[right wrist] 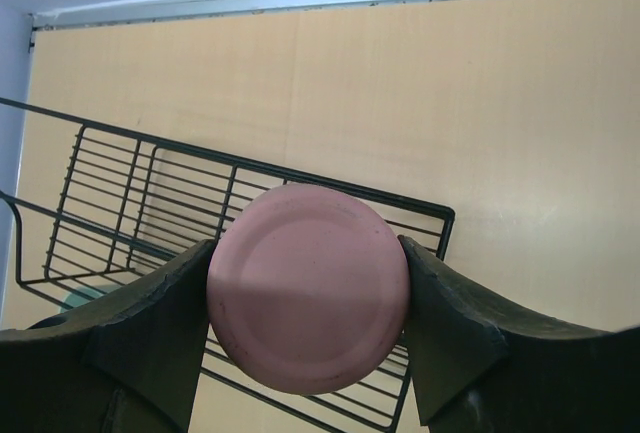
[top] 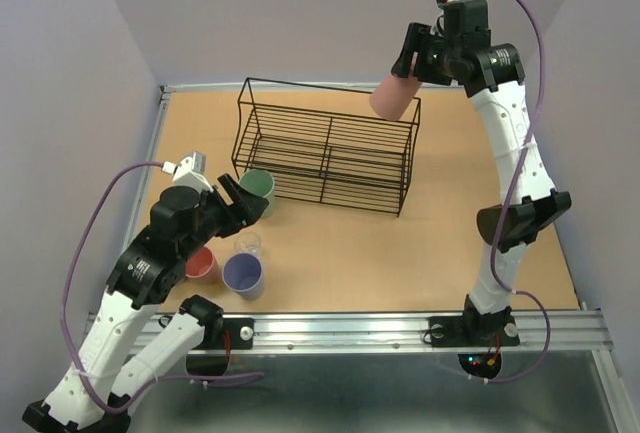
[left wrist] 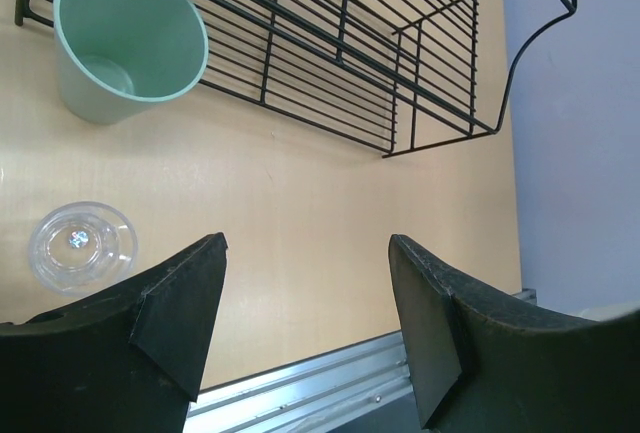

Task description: Load the cups into the dish rack

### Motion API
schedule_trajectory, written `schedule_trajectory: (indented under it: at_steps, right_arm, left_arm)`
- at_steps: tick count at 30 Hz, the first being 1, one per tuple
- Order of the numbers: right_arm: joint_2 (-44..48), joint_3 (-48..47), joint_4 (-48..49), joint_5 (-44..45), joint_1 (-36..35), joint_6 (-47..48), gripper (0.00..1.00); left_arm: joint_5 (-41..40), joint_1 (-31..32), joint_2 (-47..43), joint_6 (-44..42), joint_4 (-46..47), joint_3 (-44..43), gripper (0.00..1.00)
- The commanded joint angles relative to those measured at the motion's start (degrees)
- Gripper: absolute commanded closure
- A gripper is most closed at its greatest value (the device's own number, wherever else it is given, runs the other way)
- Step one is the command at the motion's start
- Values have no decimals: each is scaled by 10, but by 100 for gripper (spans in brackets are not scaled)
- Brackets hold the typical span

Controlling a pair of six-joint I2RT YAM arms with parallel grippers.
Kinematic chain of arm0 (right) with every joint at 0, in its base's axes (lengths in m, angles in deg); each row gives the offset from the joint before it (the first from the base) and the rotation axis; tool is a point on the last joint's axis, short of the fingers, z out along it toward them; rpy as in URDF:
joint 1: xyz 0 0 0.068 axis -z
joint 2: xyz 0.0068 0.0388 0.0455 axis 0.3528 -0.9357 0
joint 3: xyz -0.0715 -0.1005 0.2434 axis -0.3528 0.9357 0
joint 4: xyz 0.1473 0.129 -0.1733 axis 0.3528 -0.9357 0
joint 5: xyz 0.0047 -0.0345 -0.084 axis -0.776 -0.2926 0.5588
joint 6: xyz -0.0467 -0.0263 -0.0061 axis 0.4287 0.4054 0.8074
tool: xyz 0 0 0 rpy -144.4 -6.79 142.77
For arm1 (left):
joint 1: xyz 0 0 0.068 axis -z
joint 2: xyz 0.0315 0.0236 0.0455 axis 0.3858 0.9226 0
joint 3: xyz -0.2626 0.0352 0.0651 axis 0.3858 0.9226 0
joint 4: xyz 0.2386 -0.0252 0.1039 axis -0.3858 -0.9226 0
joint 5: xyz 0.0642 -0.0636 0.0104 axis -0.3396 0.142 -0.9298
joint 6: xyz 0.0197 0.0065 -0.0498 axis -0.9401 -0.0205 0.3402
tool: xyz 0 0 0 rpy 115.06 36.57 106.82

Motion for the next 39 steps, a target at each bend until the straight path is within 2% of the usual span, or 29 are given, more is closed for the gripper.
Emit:
schedule_trajectory:
  at_steps: [1, 3, 4, 6, 10, 12, 13, 14, 20, 34, 36, 39]
  right_arm:
    - [-24, -14, -36, -32, 0, 22, 90]
    - [-31, -14, -34, -47, 0, 22, 86]
    - [-36, -13, -32, -54, 0, 22, 79]
    - [-42, -17, -31, -65, 0, 21, 73]
    - [-55, -29, -30, -69, 1, 19, 49]
    - [-61, -33, -30, -68, 0, 18, 40]
    - [-63, -34, -30, -68, 1, 17, 32]
    - [-66, -35, -30, -68, 1, 16, 30]
    - [-79, -45, -29, -67, 0, 15, 23]
    - [-90, -74, -18, -73, 1, 9, 21]
    - [-84, -76, -15, -64, 0, 9, 14]
    - [-72, -72, -13, -53, 0, 9, 12]
  left_arm:
    - [9, 2, -3, -15, 23, 13, 24]
    - [12, 2, -4, -15, 24, 19, 24]
    - [14, 2, -5, -15, 25, 21, 24]
    - [16, 2, -6, -15, 26, 27, 24]
    - [20, 2, -5, -15, 32, 34, 24]
    - [21, 2, -4, -15, 37, 39, 24]
    - [21, 2, -1, -15, 41, 40, 24]
    - [22, 2, -1, -15, 44, 42, 24]
    - [25, 2, 12, -17, 61, 49, 24]
    - [28, 2, 35, -19, 83, 55, 24]
    - [28, 2, 39, -19, 86, 54, 24]
    - [28, 2, 41, -19, 89, 54, 25]
